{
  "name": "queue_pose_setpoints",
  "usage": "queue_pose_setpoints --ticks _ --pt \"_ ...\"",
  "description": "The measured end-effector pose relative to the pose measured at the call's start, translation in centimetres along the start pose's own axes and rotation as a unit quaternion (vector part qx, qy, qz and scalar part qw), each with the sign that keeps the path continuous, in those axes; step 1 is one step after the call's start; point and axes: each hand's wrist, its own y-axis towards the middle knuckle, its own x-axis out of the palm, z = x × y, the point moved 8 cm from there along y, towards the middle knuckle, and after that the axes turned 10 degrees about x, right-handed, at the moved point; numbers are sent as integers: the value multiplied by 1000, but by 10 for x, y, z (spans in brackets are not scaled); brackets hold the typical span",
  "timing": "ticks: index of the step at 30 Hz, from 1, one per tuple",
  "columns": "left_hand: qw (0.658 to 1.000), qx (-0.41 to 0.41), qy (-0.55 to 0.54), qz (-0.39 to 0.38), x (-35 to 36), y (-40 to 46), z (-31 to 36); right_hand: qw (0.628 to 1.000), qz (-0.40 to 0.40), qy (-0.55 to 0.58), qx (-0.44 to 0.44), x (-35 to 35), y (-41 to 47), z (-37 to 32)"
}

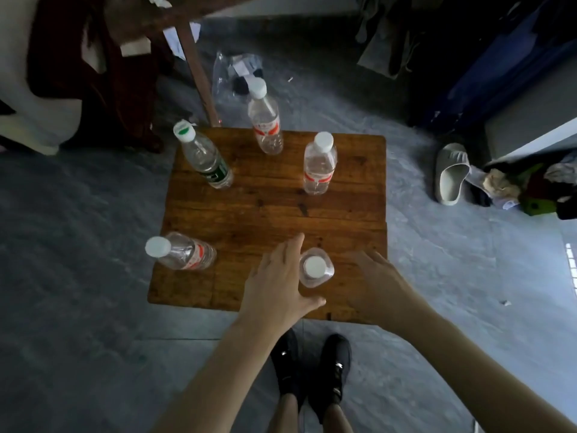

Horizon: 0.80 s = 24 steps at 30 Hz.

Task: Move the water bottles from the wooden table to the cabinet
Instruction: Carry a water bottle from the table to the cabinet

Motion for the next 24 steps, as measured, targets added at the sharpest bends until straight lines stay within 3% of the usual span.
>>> queue_pose_setpoints --ticks 10,17,24 --pt "974 20 -173 142 40 17 -13 1000 -11 5 10 35 26 14" --pt "955 52 -205 209 29 9 -12 999 -30 25 19 43 28 19" --pt "940 104 -230 229 -37 -7 11 981 -61 173 61 43 24 19"
